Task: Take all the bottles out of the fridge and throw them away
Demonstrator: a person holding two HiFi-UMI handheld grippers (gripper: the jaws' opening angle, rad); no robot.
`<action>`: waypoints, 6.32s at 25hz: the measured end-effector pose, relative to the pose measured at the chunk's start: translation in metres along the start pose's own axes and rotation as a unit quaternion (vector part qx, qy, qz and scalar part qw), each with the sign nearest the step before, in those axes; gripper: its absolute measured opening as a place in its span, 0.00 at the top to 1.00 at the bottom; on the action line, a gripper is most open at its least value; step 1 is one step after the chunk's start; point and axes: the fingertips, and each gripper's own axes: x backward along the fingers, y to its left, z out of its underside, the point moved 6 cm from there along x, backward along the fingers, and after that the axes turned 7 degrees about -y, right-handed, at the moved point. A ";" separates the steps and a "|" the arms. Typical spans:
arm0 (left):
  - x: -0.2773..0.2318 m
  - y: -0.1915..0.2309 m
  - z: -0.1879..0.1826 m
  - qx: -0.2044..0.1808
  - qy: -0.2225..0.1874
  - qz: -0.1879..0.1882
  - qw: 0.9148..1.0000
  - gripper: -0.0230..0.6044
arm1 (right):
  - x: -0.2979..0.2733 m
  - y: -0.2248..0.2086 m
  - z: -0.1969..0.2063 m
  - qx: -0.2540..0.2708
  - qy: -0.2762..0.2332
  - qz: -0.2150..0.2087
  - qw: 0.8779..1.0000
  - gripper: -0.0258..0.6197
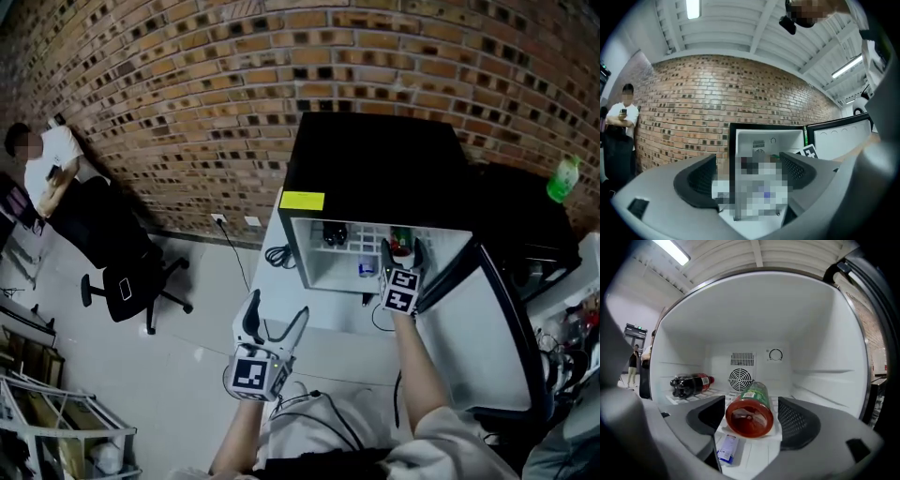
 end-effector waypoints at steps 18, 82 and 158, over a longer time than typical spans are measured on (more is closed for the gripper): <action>0.015 0.016 0.029 0.003 -0.003 0.009 1.000 0.30 | 0.050 -0.006 -0.016 -0.022 -0.033 0.002 0.999 0.53; 0.462 0.192 0.506 0.261 0.213 -0.447 0.829 0.32 | 0.290 0.605 0.668 0.315 0.375 -0.640 0.592 0.52; 0.023 -0.047 0.018 0.039 -0.029 0.152 0.987 0.36 | 0.287 0.010 -0.086 -0.009 -0.160 -0.032 0.987 0.38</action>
